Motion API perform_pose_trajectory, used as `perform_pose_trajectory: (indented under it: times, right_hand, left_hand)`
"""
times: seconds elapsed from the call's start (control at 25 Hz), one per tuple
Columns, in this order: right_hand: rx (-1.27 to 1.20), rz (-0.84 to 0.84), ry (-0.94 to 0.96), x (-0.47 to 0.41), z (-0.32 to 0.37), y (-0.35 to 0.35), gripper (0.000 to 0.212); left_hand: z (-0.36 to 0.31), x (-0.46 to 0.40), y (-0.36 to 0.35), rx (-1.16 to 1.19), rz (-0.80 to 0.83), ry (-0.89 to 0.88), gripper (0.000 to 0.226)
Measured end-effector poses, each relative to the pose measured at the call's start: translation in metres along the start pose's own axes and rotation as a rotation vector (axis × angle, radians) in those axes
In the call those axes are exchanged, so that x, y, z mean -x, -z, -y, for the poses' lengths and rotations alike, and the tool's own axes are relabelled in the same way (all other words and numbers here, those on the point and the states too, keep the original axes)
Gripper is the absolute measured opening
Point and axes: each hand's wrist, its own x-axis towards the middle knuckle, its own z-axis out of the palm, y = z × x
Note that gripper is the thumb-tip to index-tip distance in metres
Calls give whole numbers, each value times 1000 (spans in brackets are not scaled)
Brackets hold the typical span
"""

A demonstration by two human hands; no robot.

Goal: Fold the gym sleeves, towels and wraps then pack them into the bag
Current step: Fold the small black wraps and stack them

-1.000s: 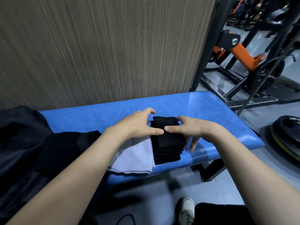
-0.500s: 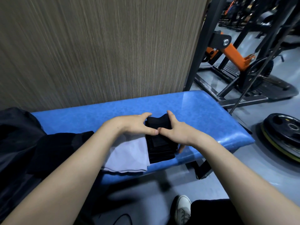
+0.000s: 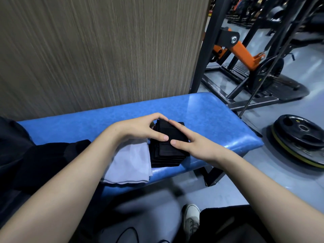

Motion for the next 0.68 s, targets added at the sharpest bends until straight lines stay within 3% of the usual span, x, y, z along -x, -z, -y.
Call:
perform_pose_trajectory:
  times: [0.24, 0.4, 0.68]
  right_hand:
    - [11, -237, 103, -1, -12, -4, 63]
    - [-100, -298, 243, 5, 3, 0, 57]
    - [-338, -411, 449, 16, 59, 0, 43]
  left_hand:
    - [-6, -8, -12, 84, -44, -83, 48]
    - [-21, -6, -5, 74, -117, -195, 70]
    - [-55, 26, -14, -55, -460, -509, 59]
